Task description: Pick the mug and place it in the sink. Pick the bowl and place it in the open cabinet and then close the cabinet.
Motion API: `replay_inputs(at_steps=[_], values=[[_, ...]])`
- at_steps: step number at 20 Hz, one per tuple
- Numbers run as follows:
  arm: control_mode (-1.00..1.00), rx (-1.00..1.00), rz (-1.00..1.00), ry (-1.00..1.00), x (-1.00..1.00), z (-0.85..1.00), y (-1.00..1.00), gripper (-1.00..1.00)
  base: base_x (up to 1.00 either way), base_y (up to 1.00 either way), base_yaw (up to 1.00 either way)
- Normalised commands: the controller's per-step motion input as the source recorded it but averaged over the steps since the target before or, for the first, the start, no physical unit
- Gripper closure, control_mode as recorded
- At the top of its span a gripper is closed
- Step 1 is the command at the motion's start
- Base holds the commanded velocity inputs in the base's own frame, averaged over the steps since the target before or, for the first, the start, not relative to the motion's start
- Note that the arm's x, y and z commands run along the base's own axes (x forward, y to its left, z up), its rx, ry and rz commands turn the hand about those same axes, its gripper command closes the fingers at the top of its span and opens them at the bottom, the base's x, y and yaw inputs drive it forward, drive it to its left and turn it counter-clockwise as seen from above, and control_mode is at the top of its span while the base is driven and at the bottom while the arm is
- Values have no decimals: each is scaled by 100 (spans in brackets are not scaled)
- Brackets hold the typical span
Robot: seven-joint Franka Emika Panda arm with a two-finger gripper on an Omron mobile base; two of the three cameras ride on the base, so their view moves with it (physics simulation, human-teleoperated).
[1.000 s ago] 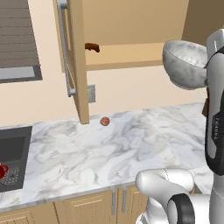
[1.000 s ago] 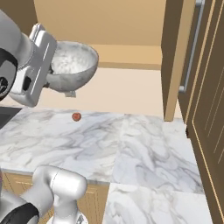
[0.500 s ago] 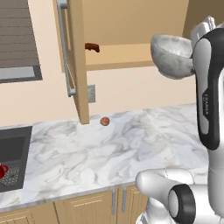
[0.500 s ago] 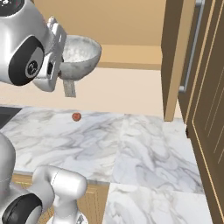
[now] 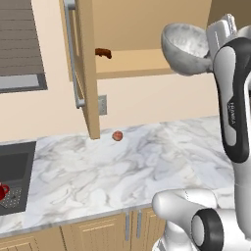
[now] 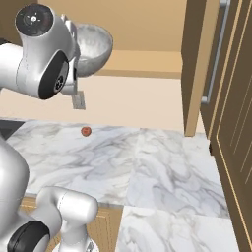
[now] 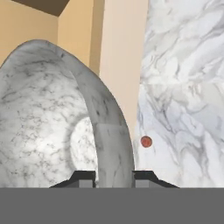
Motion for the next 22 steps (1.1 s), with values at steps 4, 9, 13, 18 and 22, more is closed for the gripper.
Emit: replay_inputs(at_steps=[4, 9, 13, 18, 22], values=[[-100, -5, 3, -15, 52, 0, 0, 100, 0, 0, 0], [-100, -4, 0, -1, 63, 0, 4, 100, 0, 0, 0], [-100, 0, 0, 0, 64, 0, 1, 100, 0, 0, 0], [-100, 0, 0, 0, 63, 0, 0, 100, 0, 0, 0], [-100, 0, 0, 0, 62, 0, 0, 100, 0, 0, 0]])
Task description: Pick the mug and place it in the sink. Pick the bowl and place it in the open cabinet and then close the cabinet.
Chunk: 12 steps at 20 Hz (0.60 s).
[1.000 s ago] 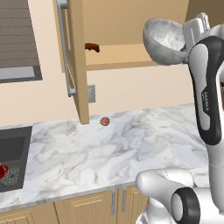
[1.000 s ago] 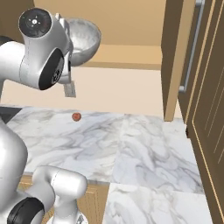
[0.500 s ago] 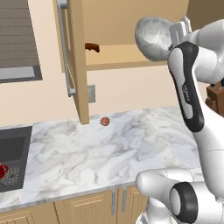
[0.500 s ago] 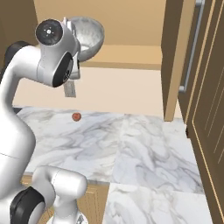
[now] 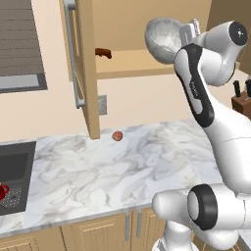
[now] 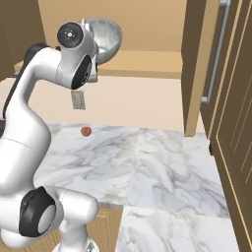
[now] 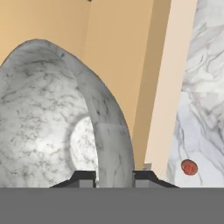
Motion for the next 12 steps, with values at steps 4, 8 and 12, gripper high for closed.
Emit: replay_inputs(at_steps=[4, 8, 12], values=[[-100, 0, 0, 0, 57, 0, 0, 100, 0, 0, 0], [-100, 0, 0, 0, 45, -2, 0, 100, 0, 0, 0], [-100, 0, 0, 3, 21, -22, 0, 100, 0, 0, 0]])
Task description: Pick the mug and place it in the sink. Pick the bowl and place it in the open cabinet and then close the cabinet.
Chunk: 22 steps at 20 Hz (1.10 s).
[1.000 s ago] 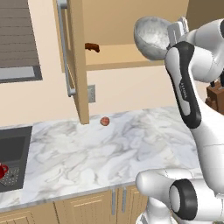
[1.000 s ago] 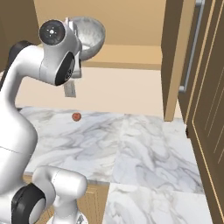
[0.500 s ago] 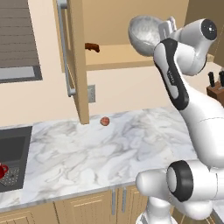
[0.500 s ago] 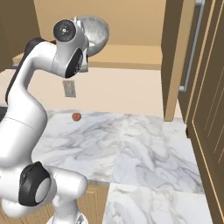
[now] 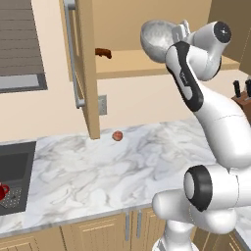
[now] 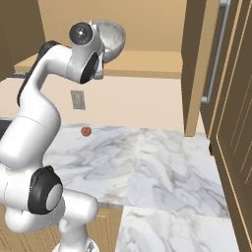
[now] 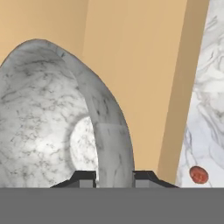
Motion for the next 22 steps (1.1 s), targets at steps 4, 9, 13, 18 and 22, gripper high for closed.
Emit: replay_inputs(at_steps=[4, 9, 13, 18, 22], values=[[-100, 0, 0, 2, 13, -24, 0, 100, 0, 0, 0], [-100, 0, 0, 0, 24, -18, 0, 100, 0, 0, 0], [-100, 0, 0, 1, 31, -36, 10, -100, 0, 0, 0], [-100, 0, 0, 0, 38, -11, 7, -100, 0, 0, 0], [-100, -1, 0, 0, 36, 1, 0, -100, 0, 0, 0]])
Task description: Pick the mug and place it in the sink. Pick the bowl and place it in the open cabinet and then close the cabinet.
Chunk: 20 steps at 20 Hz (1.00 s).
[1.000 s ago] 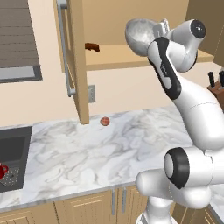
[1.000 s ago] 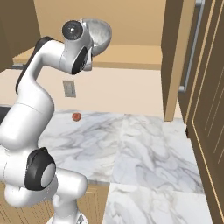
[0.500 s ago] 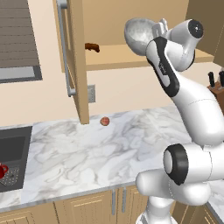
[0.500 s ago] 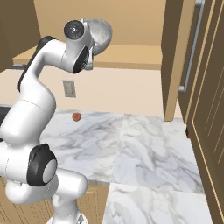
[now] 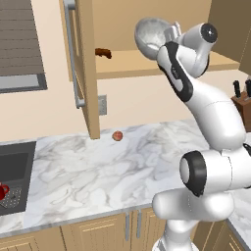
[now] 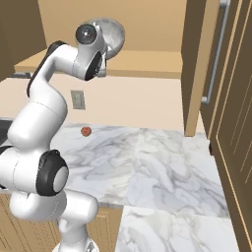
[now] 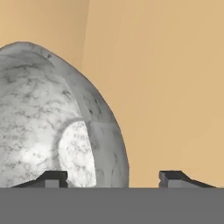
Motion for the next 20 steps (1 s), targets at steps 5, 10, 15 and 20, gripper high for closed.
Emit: replay_inputs(at_steps=[5, 10, 15, 20], values=[[-100, 0, 1, -1, 27, 22, 0, -100, 0, 0, 0], [-100, 0, 1, -5, 1, 20, 0, -100, 0, 0, 0], [-100, 0, 3, -12, 0, 20, 0, -100, 0, 0, 0], [-100, 0, 3, -17, -27, 15, 0, -100, 0, 0, 0]])
